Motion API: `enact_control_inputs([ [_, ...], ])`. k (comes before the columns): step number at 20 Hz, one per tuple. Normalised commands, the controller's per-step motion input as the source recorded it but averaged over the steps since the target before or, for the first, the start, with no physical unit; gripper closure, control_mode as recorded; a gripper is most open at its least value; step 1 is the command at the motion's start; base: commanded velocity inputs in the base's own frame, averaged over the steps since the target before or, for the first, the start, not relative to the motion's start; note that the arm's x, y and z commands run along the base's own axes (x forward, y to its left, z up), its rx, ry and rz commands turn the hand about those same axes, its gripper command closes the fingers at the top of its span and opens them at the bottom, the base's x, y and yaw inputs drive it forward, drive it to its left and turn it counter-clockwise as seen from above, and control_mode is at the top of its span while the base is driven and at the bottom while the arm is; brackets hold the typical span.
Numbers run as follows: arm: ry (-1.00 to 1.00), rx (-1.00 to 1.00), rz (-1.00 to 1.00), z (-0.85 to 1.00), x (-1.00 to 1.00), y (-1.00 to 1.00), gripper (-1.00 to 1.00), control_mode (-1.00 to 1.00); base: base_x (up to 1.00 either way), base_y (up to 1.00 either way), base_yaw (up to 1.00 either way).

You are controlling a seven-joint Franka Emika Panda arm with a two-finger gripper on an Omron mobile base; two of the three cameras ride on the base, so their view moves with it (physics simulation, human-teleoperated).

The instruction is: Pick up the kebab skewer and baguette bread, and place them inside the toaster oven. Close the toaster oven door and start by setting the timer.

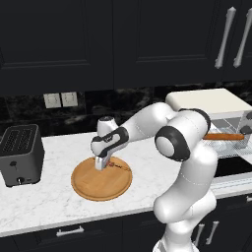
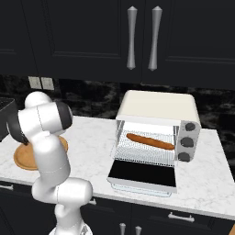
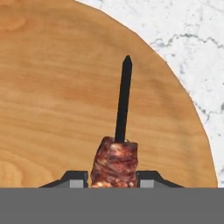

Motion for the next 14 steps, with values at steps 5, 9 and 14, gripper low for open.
enact_control_inputs([
  [5, 0.03, 0.0, -0.01, 0.0, 0.0, 0.0, 1.0, -1.0, 0.0, 0.0, 0.0],
  [9, 0.0, 0.0, -0.11, 0.42, -0.09, 0.0, 1.0, -1.0, 0.0, 0.0, 0.0],
  [14, 0.0, 0.0, -0.17, 0.54, -0.25, -0.01, 1.0, -1.0, 0.0, 0.0, 0.0],
])
